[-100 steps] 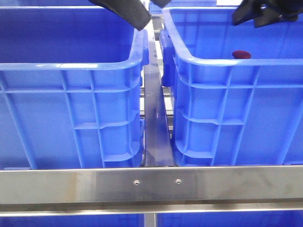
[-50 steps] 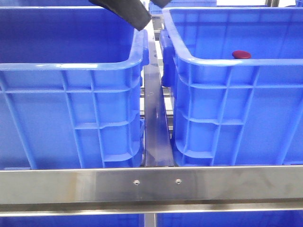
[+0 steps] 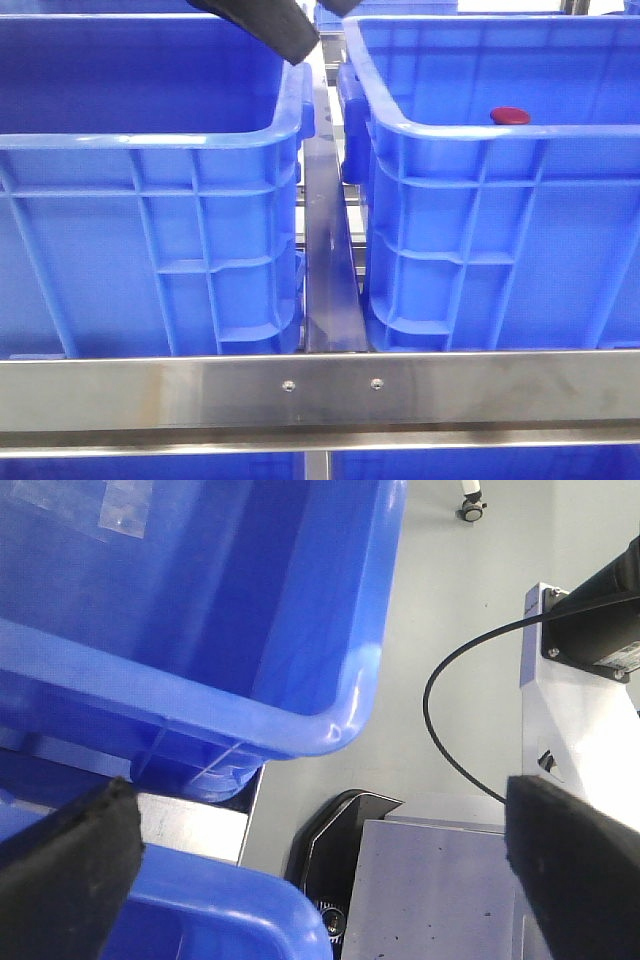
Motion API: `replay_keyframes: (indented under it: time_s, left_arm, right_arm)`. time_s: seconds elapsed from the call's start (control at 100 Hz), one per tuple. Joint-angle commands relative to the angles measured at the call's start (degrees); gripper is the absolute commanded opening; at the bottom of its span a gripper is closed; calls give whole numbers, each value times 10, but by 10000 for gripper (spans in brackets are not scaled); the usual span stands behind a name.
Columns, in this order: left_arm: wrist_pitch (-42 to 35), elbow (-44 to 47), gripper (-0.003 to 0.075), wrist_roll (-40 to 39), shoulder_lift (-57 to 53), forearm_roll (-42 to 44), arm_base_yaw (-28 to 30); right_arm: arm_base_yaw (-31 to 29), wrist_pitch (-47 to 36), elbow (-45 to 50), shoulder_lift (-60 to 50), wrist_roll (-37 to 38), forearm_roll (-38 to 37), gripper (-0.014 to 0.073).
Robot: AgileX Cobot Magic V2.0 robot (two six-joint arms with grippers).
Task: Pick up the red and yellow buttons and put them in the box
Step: 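Raise the right gripper and move the left gripper back over the buttons, then grasp a yellow-capped push button with the left gripper and lift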
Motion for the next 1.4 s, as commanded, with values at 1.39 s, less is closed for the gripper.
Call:
replay_keyframes:
  time_s: [1.39]
  left_arm:
    - [-155, -81, 691, -560, 28, 447, 70]
  right_arm:
    - [-2, 9, 27, -104, -6, 13, -69]
